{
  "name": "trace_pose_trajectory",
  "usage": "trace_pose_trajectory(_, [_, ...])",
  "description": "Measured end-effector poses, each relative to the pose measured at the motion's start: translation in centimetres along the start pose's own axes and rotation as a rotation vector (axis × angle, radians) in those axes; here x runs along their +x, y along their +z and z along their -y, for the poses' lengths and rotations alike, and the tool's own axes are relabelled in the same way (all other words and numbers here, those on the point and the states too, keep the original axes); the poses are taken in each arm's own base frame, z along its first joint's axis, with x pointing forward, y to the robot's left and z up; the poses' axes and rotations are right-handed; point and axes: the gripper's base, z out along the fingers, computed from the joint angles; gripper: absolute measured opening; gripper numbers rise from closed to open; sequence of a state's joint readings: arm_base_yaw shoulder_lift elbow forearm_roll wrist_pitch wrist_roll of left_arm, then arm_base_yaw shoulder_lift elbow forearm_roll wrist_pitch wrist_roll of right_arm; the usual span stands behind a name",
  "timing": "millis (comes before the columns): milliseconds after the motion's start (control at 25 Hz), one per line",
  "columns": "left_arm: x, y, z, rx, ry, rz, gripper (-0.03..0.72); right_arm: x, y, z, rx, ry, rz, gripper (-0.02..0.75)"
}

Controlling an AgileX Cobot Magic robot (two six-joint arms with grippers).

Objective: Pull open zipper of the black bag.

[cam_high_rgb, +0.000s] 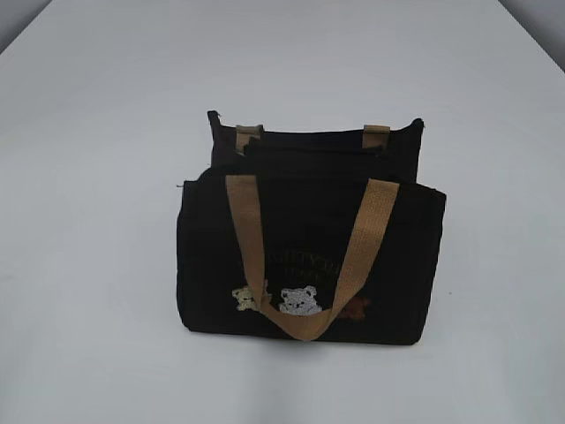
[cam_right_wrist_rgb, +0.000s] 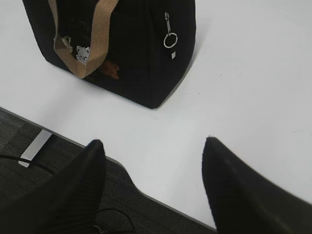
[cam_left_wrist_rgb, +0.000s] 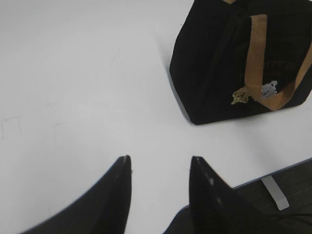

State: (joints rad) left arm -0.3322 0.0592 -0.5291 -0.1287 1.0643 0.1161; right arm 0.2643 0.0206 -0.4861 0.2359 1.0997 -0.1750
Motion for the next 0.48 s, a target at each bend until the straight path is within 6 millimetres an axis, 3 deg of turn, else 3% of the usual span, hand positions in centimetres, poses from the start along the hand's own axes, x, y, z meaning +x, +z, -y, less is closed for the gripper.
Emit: trace_pose_trajectory(480, [0.31, -0.55, 0.29, -0.254, -0.12, 0.063, 0.253, -0.11, 0.19, -0.13, 0.247, 0.138, 0.044, 0.485])
